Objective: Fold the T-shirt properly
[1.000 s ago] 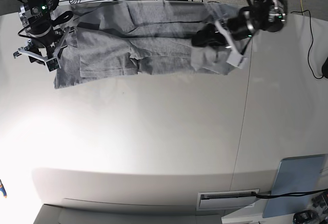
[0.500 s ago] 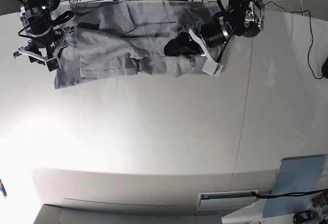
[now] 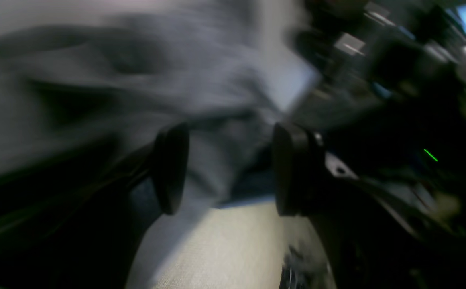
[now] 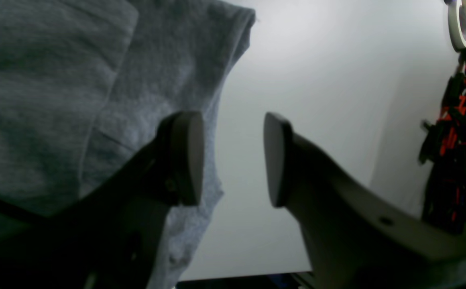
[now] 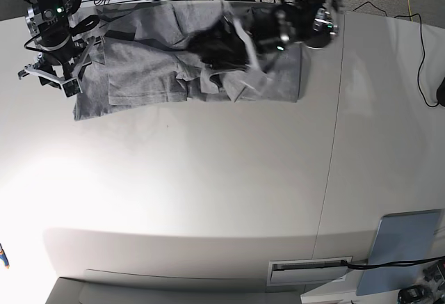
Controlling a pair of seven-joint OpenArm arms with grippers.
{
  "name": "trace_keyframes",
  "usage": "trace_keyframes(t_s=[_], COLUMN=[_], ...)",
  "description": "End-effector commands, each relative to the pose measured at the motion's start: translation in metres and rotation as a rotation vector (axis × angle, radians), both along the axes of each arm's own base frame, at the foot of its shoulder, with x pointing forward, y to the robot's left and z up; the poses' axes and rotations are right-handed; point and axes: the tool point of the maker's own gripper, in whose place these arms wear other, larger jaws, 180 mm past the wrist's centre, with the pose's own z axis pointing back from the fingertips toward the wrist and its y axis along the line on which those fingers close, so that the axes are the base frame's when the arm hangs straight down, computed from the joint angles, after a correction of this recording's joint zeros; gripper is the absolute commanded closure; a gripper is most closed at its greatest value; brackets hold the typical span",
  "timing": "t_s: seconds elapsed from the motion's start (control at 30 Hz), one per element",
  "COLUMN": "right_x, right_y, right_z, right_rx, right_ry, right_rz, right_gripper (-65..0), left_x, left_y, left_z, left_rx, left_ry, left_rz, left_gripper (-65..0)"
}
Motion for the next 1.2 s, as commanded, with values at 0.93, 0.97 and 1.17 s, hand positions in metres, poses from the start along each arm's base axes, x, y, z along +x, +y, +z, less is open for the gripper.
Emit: trace_keyframes(t_s=[0.93,0.97,1.17], right_x=[0.007,0.007,0.005], right_y=[-0.003,-0.003,-0.004], right_z=[0.012,0.012,0.011], right_rx=[-0.025,-0.025,-0.028], right_ry=[-0.04,-0.04,-0.031], right_rz=[0.01,0.01,0.004], right_gripper=[-24.6,-24.7,-24.7], left_x=[-0.024,-0.029,-0.052], left_y=[0.037,0.025,-0.018], left_z=[-0.042,-0.038,-0.013], left_rx=[0.268,0.246,0.131], left_ry=[-0.043,-0.054,-0.089], left_rz=[-0.093,-0.127,-0.301], left_gripper=[-34.3,-34.3,-34.3])
